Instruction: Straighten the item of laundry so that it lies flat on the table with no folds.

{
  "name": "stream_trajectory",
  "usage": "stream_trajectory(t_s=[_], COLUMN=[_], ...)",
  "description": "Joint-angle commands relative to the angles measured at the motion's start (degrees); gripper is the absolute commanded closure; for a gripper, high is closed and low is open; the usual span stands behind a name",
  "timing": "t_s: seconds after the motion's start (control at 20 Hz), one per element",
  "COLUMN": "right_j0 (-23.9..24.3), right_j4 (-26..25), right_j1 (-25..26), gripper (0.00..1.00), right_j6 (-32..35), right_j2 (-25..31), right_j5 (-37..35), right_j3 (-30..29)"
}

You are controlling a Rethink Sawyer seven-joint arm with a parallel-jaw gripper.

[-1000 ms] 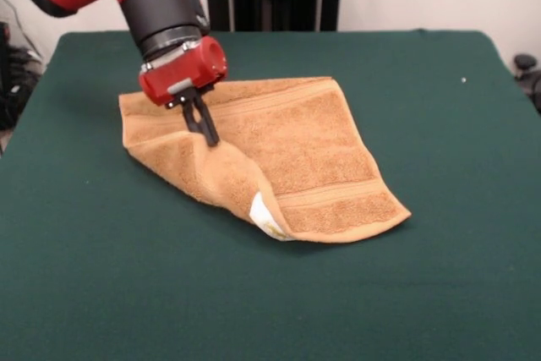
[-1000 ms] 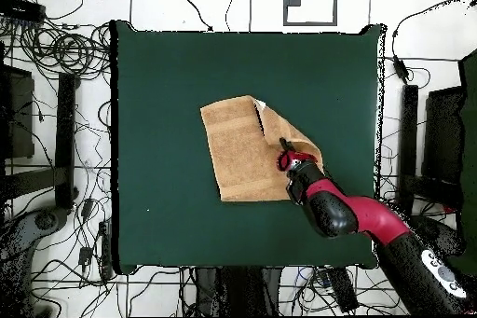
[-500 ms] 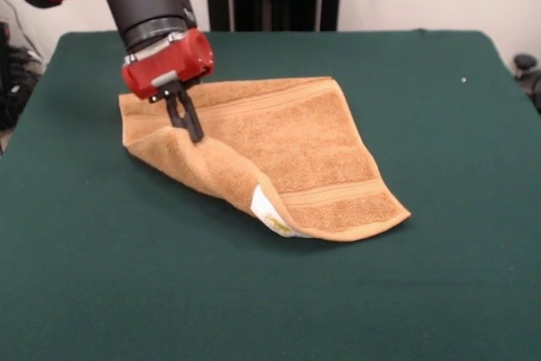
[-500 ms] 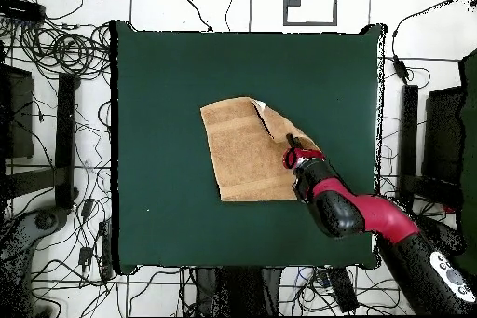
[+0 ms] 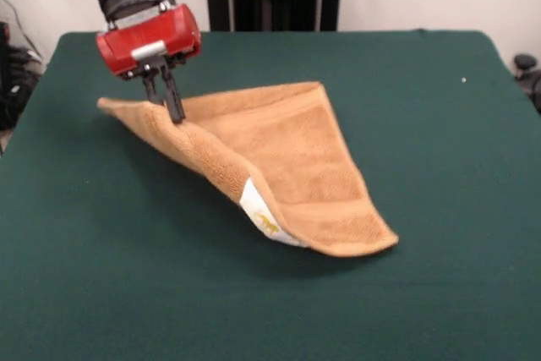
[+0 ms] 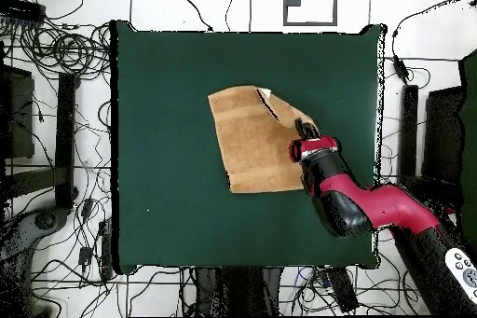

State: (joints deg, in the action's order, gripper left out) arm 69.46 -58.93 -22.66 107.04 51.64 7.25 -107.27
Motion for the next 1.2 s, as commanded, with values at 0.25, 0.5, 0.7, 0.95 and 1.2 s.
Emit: stream_trajectory(t_s=[0.25, 0.5, 0.7, 0.95, 1.2], right_j0=[-8.46, -8.93, 0.10, 2.04, 2.95], right_j4=[1.62, 1.37, 8.52, 9.79, 10.02], right_j1=[-7.54, -7.77, 10.08, 14.14, 15.37], gripper=[1.00, 1.00, 1.00, 1.00, 0.00], right_j6=[3.28, 5.11, 2.82, -1.71, -2.51], right_j2=[-7.06, -7.99, 1.10, 2.64, 3.29], right_j5=[10.94, 10.79, -13.63, -16.33, -16.67], right_j3=[1.38, 1.69, 3.58, 4.28, 4.35])
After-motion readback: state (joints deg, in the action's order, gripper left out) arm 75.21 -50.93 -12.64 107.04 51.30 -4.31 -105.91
